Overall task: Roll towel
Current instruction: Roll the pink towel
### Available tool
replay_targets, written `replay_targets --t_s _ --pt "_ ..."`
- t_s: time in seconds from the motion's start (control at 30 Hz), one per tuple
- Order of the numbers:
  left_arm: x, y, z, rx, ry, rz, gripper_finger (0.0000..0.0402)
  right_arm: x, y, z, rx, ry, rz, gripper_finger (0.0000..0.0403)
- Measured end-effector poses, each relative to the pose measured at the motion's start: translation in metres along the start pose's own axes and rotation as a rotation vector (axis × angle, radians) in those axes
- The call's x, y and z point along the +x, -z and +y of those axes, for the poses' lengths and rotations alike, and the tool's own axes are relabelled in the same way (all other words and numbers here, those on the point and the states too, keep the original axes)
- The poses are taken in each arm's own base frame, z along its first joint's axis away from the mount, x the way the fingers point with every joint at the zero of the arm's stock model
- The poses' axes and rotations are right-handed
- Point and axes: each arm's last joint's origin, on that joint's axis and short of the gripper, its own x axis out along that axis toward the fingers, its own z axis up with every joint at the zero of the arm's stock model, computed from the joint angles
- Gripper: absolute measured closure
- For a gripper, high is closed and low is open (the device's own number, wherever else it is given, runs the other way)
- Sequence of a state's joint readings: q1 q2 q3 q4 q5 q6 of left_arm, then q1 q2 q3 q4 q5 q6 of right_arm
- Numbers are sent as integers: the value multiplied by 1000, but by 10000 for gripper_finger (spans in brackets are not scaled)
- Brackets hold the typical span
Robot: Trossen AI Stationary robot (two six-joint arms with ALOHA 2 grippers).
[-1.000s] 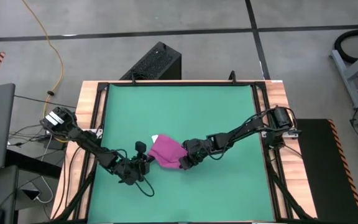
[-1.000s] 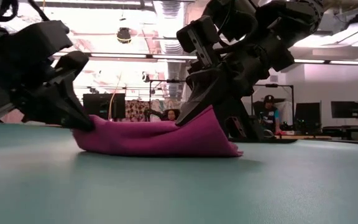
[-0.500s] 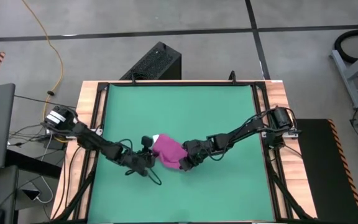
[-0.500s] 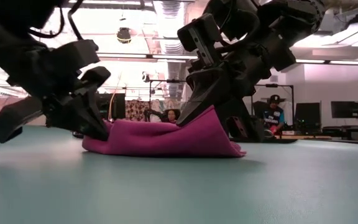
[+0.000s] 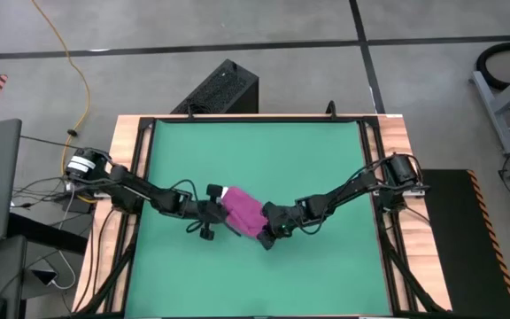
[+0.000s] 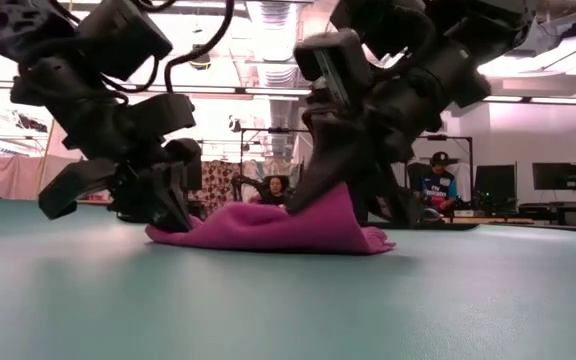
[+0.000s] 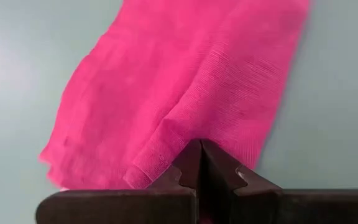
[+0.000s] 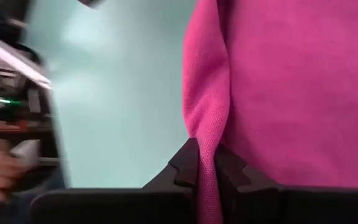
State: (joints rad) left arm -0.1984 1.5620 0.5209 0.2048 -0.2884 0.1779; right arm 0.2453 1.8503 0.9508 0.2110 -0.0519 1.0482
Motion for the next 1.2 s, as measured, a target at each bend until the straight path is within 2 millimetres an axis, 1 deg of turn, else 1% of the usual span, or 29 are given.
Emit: replay_targets --t_s 0.1,0.23,0.43,0.53,0.63,0.7,0.77,0.87,0.93,1.0,1.1,1.2 --pt "2 3 6 -13 4 22 401 0 9 -3 -49 89 -1 352" --pt "4 6 12 -36 37 32 401 0 18 -2 -100 126 3 335" --pt "4 7 14 -43 63 38 402 0 12 -1 -142 129 -78 287" --pt "4 8 13 -52 67 48 401 -4 11 -1 -163 166 -63 260" --pt "5 9 14 -60 67 59 401 -18 13 0 -205 234 -40 235" --pt "5 10 15 -72 66 63 401 -29 14 4 -255 278 -54 222" --pt "5 11 17 -86 62 71 402 -44 14 11 -311 314 -102 213" --pt "6 12 19 -119 58 81 401 -65 15 26 -401 342 -228 208" --pt "6 12 20 -154 54 83 402 -72 22 35 -464 357 -303 212" --pt "6 12 20 -190 48 78 402 -70 31 42 -486 366 -382 229" --pt "6 11 20 -224 55 57 402 -53 44 46 -527 346 -438 278" --pt "6 7 20 -257 78 14 401 -29 53 41 -539 330 -445 345"
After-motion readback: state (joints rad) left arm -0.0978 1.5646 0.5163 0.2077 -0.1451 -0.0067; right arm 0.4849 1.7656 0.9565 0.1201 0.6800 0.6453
